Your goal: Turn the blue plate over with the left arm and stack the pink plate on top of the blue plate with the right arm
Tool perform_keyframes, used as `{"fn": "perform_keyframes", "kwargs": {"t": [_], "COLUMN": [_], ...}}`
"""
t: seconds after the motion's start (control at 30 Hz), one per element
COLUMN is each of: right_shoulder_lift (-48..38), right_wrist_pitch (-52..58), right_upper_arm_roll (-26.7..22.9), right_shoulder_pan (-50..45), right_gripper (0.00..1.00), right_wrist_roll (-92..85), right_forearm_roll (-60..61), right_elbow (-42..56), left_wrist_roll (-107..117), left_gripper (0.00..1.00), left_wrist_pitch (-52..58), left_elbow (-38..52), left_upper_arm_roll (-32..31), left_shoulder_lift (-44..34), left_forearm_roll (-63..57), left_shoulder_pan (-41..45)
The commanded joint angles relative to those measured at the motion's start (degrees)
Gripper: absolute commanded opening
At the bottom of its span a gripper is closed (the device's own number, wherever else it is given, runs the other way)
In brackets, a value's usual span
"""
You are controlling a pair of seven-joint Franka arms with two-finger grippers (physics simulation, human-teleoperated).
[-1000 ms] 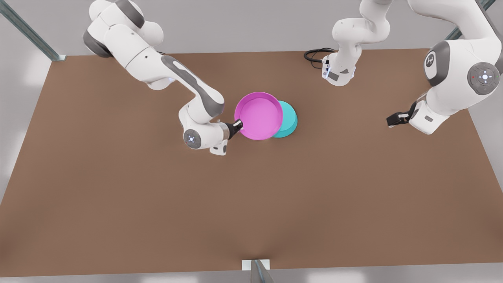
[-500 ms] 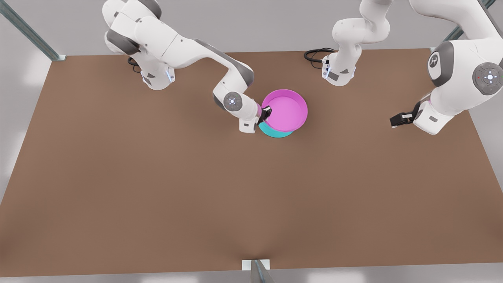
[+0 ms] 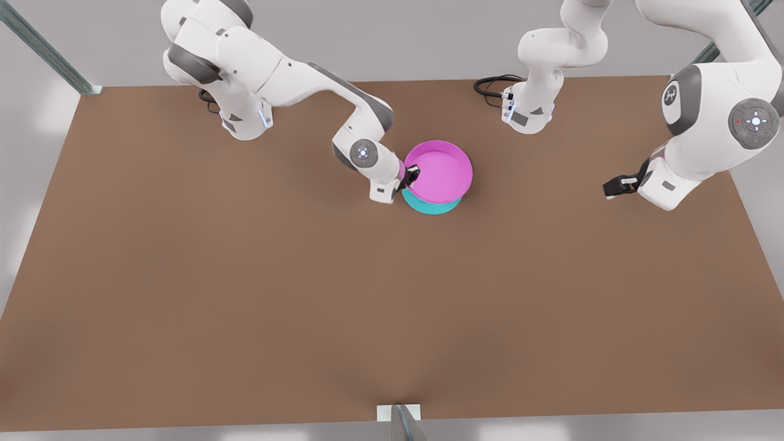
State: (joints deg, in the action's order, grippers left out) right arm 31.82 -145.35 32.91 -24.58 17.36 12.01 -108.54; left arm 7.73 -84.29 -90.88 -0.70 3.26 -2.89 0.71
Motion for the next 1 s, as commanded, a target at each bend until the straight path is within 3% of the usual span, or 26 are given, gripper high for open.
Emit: {"fn": "perform_keyframes", "kwargs": {"t": [0.0,0.13,0.17,0.23,0.27,0.47,0.53,0.57,0.6,0.7,0.73,0.77,0.8,0.97], "right_shoulder_lift": [0.0,0.09,0.09,0.09,0.17,-0.09,-7.56,-7.56,-7.56,-13.26,-18.36,-21.88,-24.17,-23.56], "right_wrist_pitch": [0.07,-0.02,0.07,0.07,-0.02,1.21,29.74,46.72,55.95,63.53,62.47,61.07,57.72,60.54], "right_upper_arm_roll": [-0.03,-0.12,-0.12,-0.12,-0.12,-0.3,-0.47,-0.39,-0.39,-9.08,-20.58,-28.58,-32.47,-32.38], "right_shoulder_pan": [-0.03,-0.03,-0.03,-0.03,-0.38,0.58,6.02,11.03,16.04,23.78,23.08,21.15,18.86,18.42], "right_gripper": [0.21,0.22,0.29,0.8,1.0,1.0,1.0,1.0,1.0,1.0,1.0,1.0,1.0,1.0], "right_wrist_roll": [0.4,0.4,0.4,2.41,3.56,3.39,4.35,4.18,3.65,-7.77,-10.33,-9.97,-10.85,-12.79], "right_forearm_roll": [-0.49,-0.76,-0.85,-0.93,-0.93,-3.04,-11.03,-13.85,-16.31,-21.68,-16.51,-11.93,-10.51,-11.22], "right_elbow": [-0.09,-0.27,-0.36,-0.27,-0.09,0.61,15.97,27.4,34.43,37.62,31.38,24.27,19.59,23.72], "left_wrist_roll": [0.0,0.0,0.09,0.09,0.09,0.09,0.09,0.09,0.18,0.0,0.0,-0.09,0.0,0.0], "left_gripper": [1.0,1.0,1.0,1.0,1.0,1.0,1.0,1.0,1.0,1.0,1.0,1.0,1.0,1.0], "left_wrist_pitch": [0.0,0.09,0.09,0.09,0.18,0.35,0.35,0.35,0.35,0.35,0.35,0.35,0.35,0.35], "left_elbow": [0.0,0.0,0.0,0.0,0.0,0.0,0.0,0.09,0.09,0.26,0.26,0.26,0.26,0.35], "left_upper_arm_roll": [0.0,0.0,0.0,0.0,0.0,0.0,0.0,0.0,0.0,0.0,0.0,0.0,0.0,0.0], "left_shoulder_lift": [0.0,0.0,0.0,0.0,0.0,0.0,0.0,0.0,0.0,-0.09,-0.09,-0.09,-0.09,-0.09], "left_forearm_roll": [-0.01,-0.01,-0.01,-0.01,-0.01,-0.01,-0.01,0.08,0.08,0.08,0.08,0.08,0.08,0.08], "left_shoulder_pan": [-0.27,-0.09,-0.01,0.08,0.08,0.35,0.43,0.43,0.43,0.35,0.35,0.35,0.35,0.35]}}
